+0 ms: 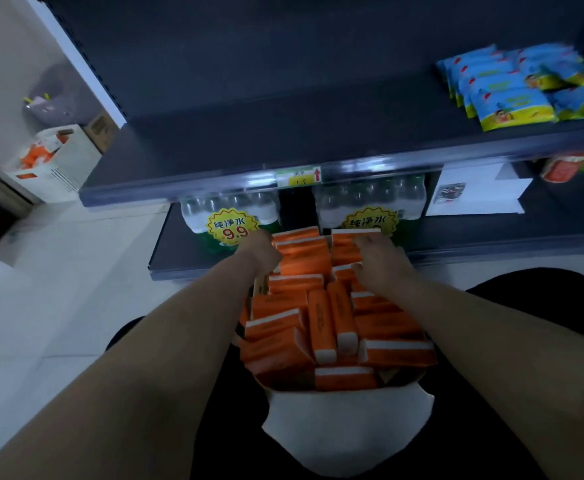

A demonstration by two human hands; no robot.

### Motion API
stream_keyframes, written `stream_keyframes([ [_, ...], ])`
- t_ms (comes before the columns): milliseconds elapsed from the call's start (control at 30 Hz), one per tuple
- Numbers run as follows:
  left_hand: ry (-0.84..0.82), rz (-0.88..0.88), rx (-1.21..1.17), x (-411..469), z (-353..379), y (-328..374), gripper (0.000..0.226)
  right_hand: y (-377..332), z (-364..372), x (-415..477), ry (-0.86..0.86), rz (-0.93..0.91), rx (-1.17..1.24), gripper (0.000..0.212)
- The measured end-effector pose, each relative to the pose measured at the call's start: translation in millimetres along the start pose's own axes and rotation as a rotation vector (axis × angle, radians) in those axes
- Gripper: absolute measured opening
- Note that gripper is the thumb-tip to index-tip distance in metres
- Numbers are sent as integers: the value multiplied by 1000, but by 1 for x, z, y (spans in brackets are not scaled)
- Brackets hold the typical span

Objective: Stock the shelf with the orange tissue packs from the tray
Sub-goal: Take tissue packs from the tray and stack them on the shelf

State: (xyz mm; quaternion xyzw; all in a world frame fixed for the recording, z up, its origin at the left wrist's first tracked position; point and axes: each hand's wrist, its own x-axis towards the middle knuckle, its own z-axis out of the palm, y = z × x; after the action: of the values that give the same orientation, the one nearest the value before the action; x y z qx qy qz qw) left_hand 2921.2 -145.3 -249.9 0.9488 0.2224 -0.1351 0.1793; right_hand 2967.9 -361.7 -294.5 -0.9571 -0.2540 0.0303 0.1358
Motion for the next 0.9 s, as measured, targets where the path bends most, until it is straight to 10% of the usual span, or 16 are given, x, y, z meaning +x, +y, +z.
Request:
stream_keyframes([
  [900, -9, 156, -87, 42, 31, -19, 39, 23, 11, 39, -191, 58, -60, 44],
])
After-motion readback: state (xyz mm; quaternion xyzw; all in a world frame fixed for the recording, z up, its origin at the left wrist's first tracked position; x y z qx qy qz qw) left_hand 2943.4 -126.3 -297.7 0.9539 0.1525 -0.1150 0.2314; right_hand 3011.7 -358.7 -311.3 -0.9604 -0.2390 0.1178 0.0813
